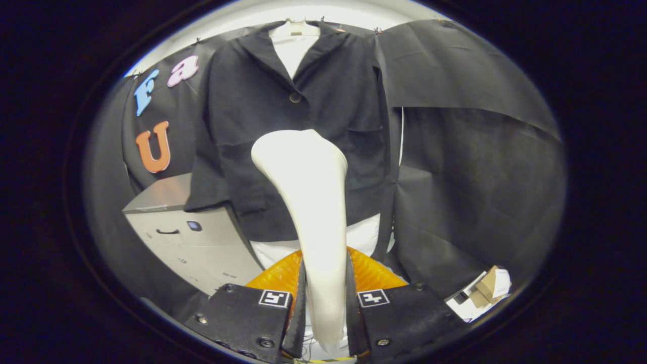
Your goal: Iron the clothes twice with a garment steamer, once on the left side and once on the right side.
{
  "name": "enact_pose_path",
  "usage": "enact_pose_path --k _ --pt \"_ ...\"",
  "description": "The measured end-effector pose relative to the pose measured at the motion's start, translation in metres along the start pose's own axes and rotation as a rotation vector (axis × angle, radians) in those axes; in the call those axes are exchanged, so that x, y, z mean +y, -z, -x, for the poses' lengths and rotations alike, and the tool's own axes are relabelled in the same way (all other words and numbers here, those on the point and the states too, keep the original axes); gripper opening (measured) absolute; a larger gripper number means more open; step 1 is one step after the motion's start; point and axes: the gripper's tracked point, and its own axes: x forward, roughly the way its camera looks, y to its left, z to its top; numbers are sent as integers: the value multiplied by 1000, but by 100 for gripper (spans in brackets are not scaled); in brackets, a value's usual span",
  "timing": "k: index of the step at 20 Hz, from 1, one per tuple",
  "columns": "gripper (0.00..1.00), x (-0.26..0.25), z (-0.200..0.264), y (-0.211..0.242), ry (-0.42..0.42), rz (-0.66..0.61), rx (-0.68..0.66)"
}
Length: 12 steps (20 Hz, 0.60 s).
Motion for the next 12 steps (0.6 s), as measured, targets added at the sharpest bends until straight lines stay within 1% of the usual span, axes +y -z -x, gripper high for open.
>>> enact_pose_path --k 3,7,10,12 --pt "36 17 43 2 -29 -3 -24" --pt "36 38 92 18 -73 9 -46" --pt "36 46 117 39 -92 15 -26" --pt "36 48 128 49 -96 43 -27"
